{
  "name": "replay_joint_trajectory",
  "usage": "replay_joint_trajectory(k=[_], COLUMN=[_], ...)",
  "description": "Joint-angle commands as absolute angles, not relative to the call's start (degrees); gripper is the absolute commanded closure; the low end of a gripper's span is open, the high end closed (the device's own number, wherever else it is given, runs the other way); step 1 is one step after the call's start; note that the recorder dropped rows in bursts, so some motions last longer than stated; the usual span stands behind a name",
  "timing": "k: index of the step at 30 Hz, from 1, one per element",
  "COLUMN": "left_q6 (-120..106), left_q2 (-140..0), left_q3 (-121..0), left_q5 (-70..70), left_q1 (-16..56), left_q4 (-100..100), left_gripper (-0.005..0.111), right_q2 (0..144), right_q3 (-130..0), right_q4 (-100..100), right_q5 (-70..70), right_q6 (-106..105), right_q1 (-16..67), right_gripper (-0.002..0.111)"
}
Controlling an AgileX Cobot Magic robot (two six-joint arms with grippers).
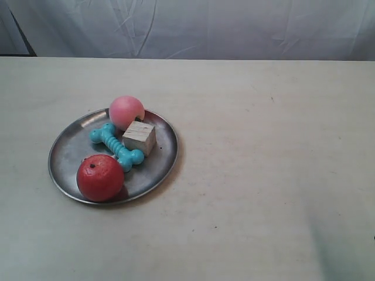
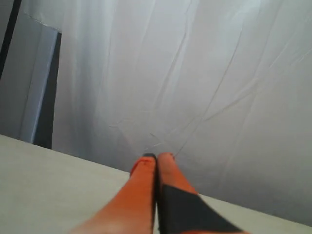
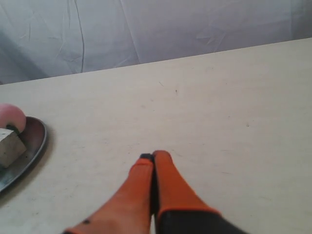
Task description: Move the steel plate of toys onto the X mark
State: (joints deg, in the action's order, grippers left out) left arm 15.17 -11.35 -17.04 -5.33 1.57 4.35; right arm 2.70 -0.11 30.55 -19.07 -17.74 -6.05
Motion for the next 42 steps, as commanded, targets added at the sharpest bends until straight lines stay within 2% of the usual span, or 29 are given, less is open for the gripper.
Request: replay_joint_trajectory(k=[1,8,12,19,28,38,42], left_q6=[19.48,19.48,19.48,19.33,19.33,18.87,18.87], left_q2=[-10.76,-9.72,-4.41,0.00,0.00,0.00,0.00], left_q3=[-11.12,-3.71,-0.37,0.00,0.00,0.00,0.00], left_q5=[-2.88,3.42,4.68,2.58,2.58,-13.56,-14.60], left_q1=[1.81,1.33,-1.84,-8.02,-8.41,-8.41,-8.41], left_q4=[-0.96,-2.01,0.00,0.49,0.35,-7.88,-9.71], left_gripper=[0.107,0.107,0.107,0.107,0.107,0.107,0.107], right_q2=[2.55,2.55,2.55,2.55,2.55,2.55,2.55], right_q3=[0.00,0.00,0.00,0.00,0.00,0.00,0.00], right_q4=[30.38,30.38,30.38,30.38,30.38,30.38,30.38], right_q5=[-18.43,-18.43,-18.43,-18.43,-18.67,-18.67,-18.67], right_q6=[-17.99,-17.99,-17.99,-17.99,-17.99,-17.99,-17.99], right_q1=[-6.24,-6.24,-6.24,-6.24,-6.24,-6.24,-6.24], right_gripper=[0.108,0.108,0.108,0.108,0.108,0.108,0.108])
